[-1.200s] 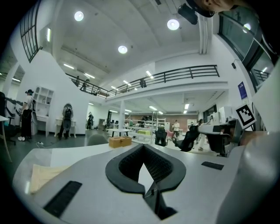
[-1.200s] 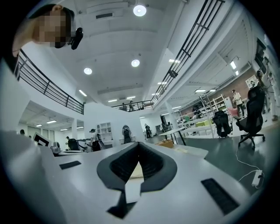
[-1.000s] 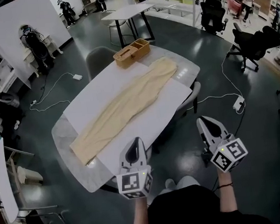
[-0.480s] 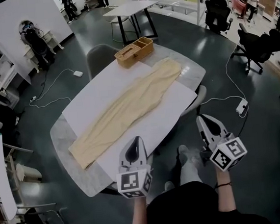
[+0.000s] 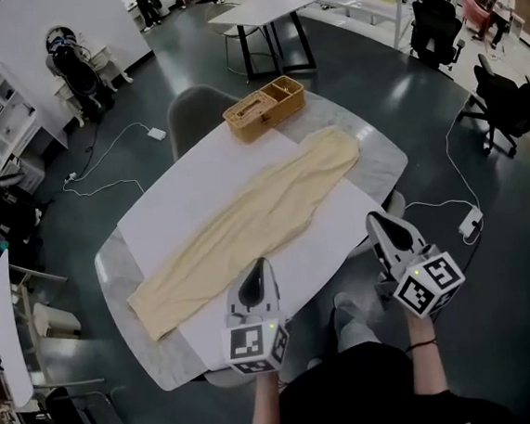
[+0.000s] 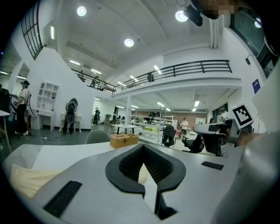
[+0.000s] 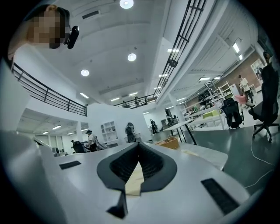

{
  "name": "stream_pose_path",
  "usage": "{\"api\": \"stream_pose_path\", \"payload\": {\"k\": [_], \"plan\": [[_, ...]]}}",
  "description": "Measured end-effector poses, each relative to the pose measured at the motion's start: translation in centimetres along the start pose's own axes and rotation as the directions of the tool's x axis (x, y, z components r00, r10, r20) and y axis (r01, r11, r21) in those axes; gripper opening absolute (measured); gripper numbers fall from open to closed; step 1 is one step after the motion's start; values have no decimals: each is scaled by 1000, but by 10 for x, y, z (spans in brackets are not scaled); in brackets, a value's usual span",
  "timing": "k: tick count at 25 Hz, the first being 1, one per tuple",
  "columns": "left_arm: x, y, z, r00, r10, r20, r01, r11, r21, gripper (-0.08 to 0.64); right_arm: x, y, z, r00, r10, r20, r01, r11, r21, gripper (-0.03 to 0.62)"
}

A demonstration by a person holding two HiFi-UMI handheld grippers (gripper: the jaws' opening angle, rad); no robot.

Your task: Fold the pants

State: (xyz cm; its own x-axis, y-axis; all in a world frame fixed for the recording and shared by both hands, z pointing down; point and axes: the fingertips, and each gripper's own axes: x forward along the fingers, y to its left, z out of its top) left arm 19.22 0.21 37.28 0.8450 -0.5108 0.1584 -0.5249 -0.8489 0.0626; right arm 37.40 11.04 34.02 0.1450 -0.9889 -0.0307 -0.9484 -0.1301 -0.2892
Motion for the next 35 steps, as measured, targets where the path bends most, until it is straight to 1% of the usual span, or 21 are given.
{"api": "stream_pose_path", "payload": {"k": [6,15,18,24,28,35], "plan": [[52,-2,10,998,66,-18,-66,998,-25,14,48,-46,18,999,47,-17,-47,999,7,14],[115,-9,14,988,150,-30,-152,987,-58,14,108,-97,30,987,151,-59,-151,988,12,14],[129,-11,12,985,166,-37,-168,984,-58,14,123,-113,28,984,159,-77,-157,987,23,14],[152,-1,4,979,187,-75,-189,982,-22,14,155,-140,8,980,151,-127,-148,988,38,14],[170,4,-8,979,170,-114,-172,985,-15,14,173,-154,-5,976,146,-160,-141,989,38,14],[223,14,-40,977,97,-189,-109,992,-56,14,206,-190,-41,961,121,-248,-119,993,20,14]]}}
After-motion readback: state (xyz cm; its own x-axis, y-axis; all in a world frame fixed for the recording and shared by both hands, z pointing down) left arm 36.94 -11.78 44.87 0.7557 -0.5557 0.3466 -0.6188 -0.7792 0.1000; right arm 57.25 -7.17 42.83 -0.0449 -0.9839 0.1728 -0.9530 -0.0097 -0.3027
